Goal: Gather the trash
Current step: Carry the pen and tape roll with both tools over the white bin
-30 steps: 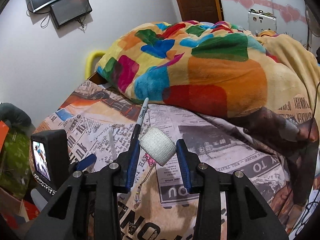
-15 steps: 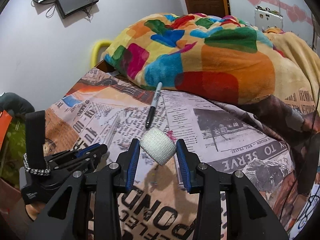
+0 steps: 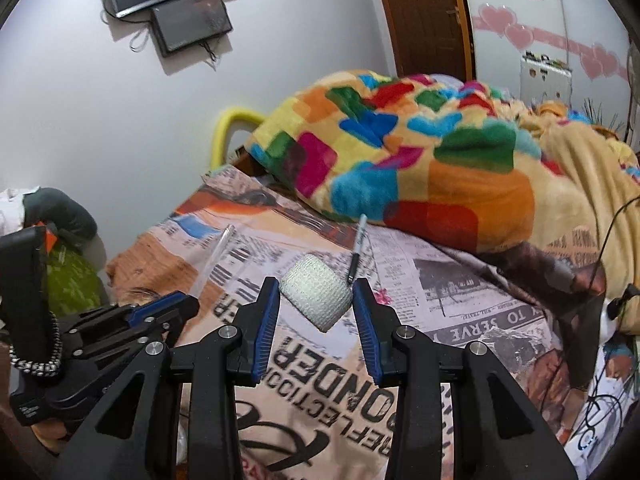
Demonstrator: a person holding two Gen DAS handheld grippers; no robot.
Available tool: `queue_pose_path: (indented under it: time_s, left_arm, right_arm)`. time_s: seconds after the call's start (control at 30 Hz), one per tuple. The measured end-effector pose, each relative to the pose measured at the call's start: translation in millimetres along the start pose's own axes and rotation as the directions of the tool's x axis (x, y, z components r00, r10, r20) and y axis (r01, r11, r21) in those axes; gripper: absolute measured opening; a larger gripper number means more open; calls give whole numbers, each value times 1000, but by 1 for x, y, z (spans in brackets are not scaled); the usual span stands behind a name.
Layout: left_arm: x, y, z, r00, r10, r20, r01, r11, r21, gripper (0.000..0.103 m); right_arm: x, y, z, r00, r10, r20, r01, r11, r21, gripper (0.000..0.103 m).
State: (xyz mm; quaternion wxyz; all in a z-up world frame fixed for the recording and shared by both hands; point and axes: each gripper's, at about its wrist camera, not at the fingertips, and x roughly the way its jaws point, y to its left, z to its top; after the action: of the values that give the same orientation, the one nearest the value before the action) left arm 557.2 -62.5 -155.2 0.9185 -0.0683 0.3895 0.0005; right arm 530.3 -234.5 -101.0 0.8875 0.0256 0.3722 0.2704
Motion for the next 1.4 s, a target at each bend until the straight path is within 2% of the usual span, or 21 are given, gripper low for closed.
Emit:
queue_pose_path:
  time_s: [0.4,0.63,0.87,1.17,1.4]
  left_arm:
    - [-141,16,-6,989,36,143,-34,999,-22,12]
    - [-206,37,-25,975,79,206,-67,996,-64,12]
    - [-267,78,-54,956,147,252,-117,984,-131,12]
    - [-323,141,-104,930,254,265,-195,954,-229,12]
    - [-337,184,-150,922,332,201,-271,921,-279,12]
  right_arm:
    - [-80,68,4,995,52,90,-45,996,-78,35]
    - [-105,113,-9,988,113,103,-100,987,-128,35]
    - [-114,169,-28,979,188,80,-171,968,-185,35]
    - [-115,240,-56,965,263,23,-248,932,-265,35]
    - [-101,285,-83,949,310,-58,-312,899,-306,35]
